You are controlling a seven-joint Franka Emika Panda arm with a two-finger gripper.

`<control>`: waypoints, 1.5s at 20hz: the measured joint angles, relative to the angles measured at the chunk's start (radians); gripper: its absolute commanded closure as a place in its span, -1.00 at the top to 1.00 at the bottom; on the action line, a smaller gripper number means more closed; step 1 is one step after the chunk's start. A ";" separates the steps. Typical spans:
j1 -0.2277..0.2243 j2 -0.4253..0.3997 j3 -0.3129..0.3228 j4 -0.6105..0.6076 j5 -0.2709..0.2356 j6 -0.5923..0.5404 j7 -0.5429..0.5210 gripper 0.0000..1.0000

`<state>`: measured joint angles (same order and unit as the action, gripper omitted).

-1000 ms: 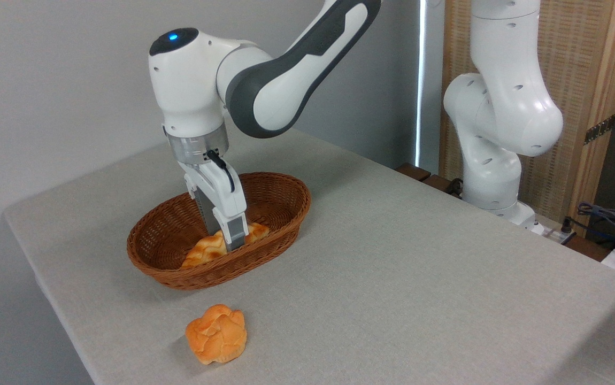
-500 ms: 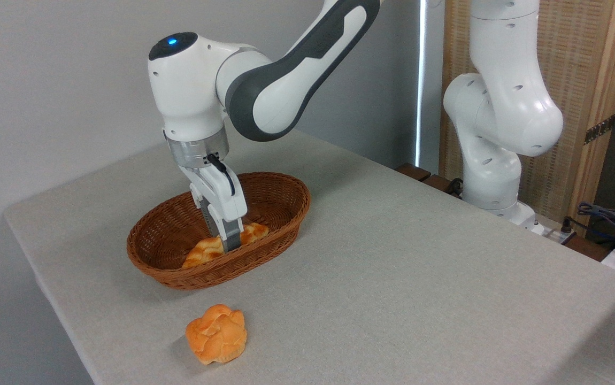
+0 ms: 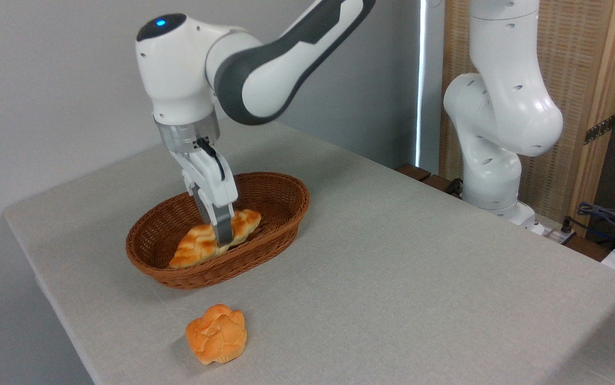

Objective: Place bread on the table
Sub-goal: 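Lift the braided bread up and out over the basket rim, then lower the braided bread onto the table beside the orange bun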

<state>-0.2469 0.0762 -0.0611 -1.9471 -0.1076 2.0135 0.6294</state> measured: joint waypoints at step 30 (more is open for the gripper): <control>0.013 -0.073 0.291 0.110 0.189 -0.329 0.413 0.45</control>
<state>-0.2343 0.0032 0.2298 -1.8375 0.0815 1.6843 1.0420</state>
